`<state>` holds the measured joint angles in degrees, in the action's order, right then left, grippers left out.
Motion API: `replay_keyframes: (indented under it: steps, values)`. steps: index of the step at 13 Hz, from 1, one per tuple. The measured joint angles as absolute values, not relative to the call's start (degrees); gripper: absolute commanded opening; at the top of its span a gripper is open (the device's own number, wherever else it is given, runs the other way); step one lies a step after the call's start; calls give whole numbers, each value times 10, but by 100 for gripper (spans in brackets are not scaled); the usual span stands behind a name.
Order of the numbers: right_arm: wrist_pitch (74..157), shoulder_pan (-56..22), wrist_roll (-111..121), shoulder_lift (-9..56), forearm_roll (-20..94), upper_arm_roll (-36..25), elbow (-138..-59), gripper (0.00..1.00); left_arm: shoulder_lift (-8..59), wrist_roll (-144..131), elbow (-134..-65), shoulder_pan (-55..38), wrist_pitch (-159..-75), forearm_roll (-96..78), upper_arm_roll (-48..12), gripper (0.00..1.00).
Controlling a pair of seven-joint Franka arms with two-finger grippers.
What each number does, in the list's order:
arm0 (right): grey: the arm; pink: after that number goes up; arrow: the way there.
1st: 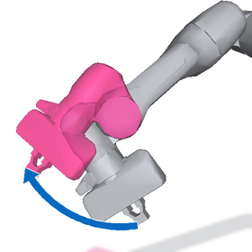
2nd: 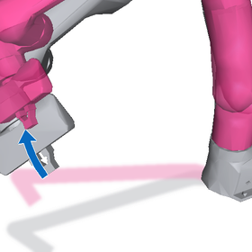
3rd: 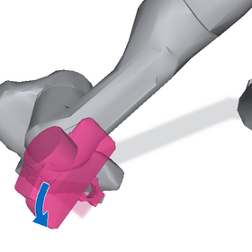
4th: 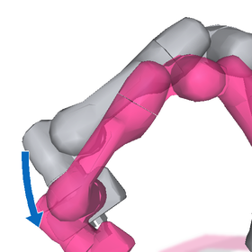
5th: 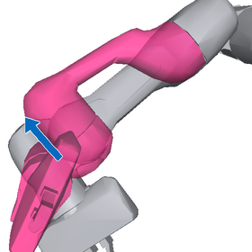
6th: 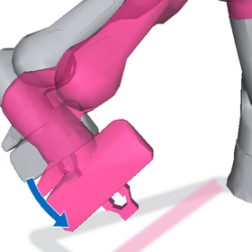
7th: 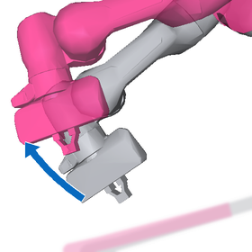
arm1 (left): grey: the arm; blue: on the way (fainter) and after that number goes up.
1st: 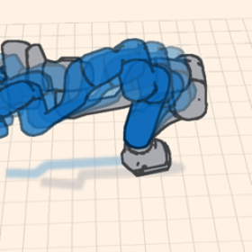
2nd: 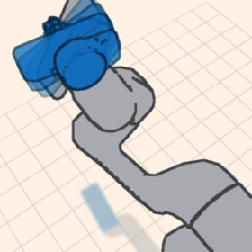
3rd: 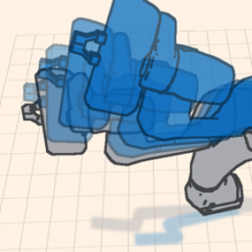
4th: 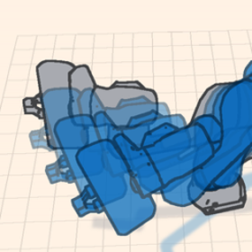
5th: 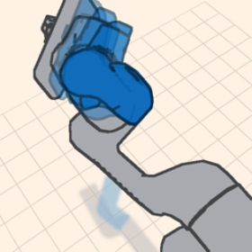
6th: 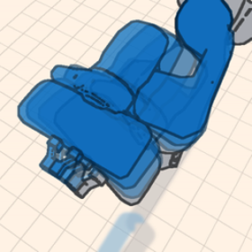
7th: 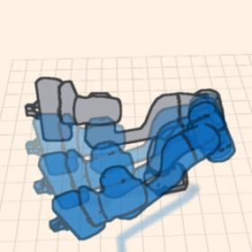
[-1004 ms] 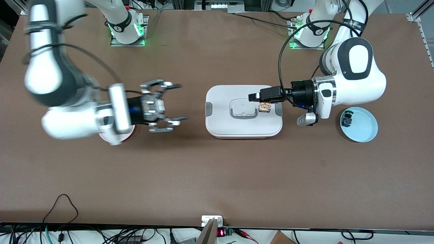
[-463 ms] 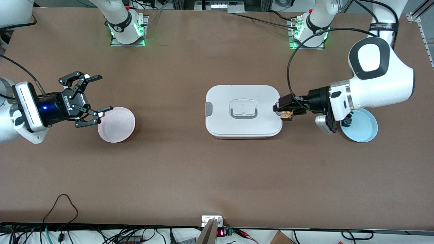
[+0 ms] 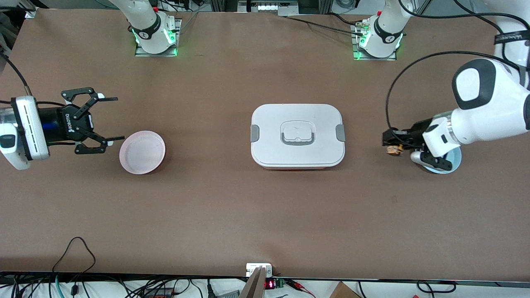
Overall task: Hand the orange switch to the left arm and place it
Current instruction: 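Open the right gripper and withdraw while the left gripper carries the switch, then lower the orange switch onto the light-blue plate with the left gripper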
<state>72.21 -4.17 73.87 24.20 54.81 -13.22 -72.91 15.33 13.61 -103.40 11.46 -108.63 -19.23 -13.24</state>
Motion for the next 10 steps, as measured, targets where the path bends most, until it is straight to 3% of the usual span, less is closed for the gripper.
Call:
replay_keyframes:
  steps: [5,10]
  values:
    - [750,-144,459,138,161,-131,-717,100,190,127,-1039,185,-1065,-20,-128,8]
    - [749,-189,256,90,-14,-130,-735,100,229,229,-1041,234,-1065,104,-128,10]
